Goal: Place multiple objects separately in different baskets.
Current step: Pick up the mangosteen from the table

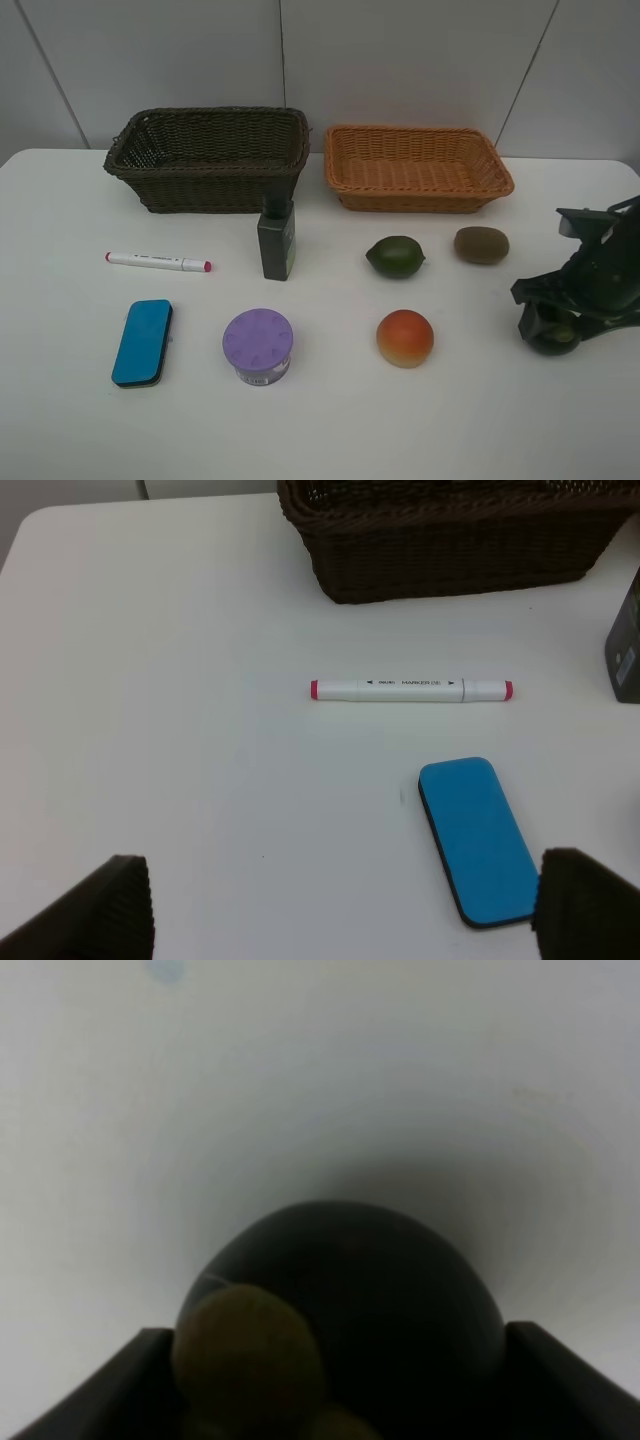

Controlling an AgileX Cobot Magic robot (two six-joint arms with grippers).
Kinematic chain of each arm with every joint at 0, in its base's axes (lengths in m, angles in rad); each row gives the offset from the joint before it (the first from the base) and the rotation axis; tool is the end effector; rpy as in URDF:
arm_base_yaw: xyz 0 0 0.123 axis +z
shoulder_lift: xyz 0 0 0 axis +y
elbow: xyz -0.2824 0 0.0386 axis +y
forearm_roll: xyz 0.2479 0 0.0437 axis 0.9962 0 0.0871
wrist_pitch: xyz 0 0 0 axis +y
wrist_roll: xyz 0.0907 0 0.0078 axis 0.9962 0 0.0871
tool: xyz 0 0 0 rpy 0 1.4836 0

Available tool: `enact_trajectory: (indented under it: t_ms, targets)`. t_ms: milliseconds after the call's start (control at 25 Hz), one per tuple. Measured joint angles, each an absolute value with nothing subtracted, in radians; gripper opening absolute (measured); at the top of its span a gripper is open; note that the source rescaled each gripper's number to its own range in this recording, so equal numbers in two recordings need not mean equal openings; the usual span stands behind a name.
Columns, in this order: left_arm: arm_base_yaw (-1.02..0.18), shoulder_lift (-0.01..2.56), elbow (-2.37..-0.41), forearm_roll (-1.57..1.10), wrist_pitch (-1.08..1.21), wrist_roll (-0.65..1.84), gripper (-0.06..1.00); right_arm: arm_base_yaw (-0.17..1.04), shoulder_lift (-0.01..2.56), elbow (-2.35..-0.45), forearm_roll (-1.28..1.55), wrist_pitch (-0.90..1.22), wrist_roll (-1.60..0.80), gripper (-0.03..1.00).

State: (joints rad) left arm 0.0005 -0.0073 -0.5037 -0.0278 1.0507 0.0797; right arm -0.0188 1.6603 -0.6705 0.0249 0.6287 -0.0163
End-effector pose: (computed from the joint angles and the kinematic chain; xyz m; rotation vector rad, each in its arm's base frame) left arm -0.0060 -0.0022 0.2790 0.0814 2.0214 0.0176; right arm 0.2397 -0.0032 0.1266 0.0347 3.1016 0.0222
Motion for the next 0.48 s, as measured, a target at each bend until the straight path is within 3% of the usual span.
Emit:
enact_trajectory:
  t_ms: [480]
  targets:
    - [0.001, -0.007, -0.504, -0.028, 1.051, 0.080, 1.00, -0.019, 1.660, -0.671, 0.027, 0.638, -0.016, 0.27]
